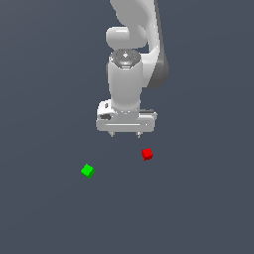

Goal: Stack the red cube on top of the green cube.

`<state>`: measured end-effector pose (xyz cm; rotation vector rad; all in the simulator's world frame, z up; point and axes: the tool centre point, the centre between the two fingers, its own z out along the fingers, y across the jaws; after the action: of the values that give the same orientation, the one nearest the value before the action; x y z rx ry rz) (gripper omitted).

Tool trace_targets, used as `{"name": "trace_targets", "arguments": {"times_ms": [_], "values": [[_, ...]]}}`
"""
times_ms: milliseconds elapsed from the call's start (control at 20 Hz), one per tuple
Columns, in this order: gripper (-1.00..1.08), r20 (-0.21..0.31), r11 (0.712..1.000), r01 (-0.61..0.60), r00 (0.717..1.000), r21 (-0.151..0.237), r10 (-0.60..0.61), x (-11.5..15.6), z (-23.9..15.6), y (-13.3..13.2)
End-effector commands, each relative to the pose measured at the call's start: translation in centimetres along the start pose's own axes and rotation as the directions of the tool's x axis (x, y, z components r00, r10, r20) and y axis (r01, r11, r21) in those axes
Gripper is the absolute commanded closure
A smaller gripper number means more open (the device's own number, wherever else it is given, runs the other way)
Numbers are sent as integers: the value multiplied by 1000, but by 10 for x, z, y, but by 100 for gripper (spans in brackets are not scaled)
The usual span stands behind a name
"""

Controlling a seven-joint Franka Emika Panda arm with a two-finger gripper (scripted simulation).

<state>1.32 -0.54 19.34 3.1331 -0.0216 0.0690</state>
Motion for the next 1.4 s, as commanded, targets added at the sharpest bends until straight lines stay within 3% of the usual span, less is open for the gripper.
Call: {"name": "trace_targets", "arguments": {"times_ms": [0, 400, 1000, 1350], "values": [[-92, 0, 1000, 0, 1000, 0, 0, 0, 0, 0], [-92, 8, 999, 52, 999, 4, -52, 1, 23, -20], [-92, 35, 969, 245, 969, 19, -246, -7, 108, -95], [-92, 40, 960, 279, 959, 20, -279, -10, 123, -107]]}}
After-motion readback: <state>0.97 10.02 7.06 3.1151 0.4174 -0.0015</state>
